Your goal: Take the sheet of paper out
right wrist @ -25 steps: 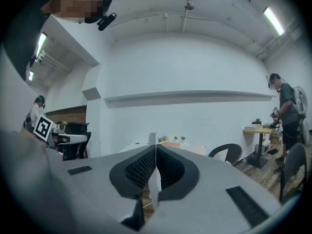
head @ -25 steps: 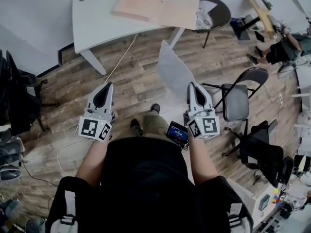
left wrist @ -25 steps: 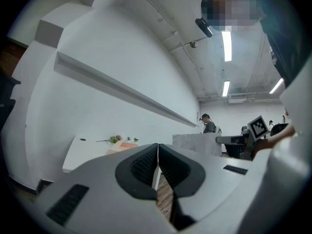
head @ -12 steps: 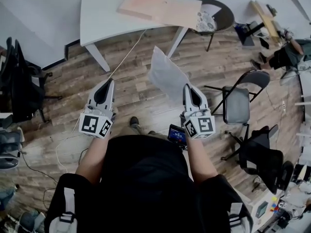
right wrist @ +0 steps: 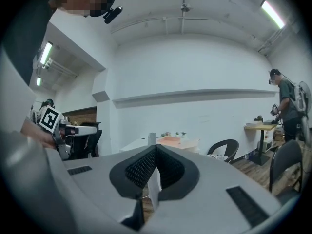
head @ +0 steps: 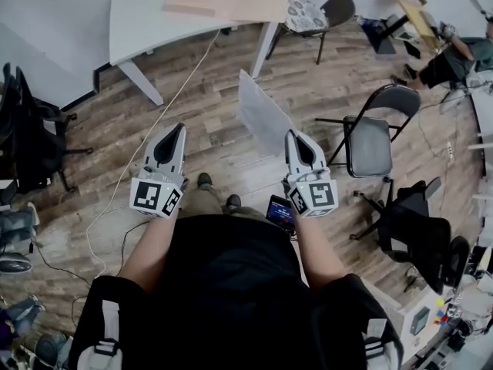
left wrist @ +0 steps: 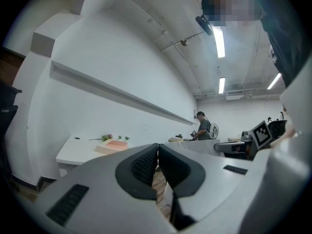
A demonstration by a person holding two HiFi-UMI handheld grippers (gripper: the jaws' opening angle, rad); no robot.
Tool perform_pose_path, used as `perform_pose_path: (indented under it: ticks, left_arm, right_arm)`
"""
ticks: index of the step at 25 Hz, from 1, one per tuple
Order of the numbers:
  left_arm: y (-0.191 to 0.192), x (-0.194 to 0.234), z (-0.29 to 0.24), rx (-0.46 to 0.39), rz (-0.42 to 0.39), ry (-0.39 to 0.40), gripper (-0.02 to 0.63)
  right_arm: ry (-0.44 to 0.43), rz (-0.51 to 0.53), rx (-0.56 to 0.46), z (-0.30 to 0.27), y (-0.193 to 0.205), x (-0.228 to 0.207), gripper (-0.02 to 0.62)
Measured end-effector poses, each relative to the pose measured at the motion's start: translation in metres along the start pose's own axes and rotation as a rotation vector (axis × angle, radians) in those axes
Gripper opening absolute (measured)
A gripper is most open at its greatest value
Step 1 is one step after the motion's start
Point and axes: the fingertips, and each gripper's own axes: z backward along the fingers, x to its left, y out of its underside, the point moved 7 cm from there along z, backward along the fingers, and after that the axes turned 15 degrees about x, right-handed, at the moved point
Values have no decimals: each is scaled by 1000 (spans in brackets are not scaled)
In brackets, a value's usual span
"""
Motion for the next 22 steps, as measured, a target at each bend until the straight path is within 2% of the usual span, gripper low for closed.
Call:
perform_pose_path:
  ticks: [8,22]
  left_arm:
    - [12,-27,12,27,-4,2,3]
    - [17,-31,23,29,1,-26,3]
  right_arm:
    - [-17,-2,7,23,17,-9,11]
    - [-49,16,-21,26,14,-5,11]
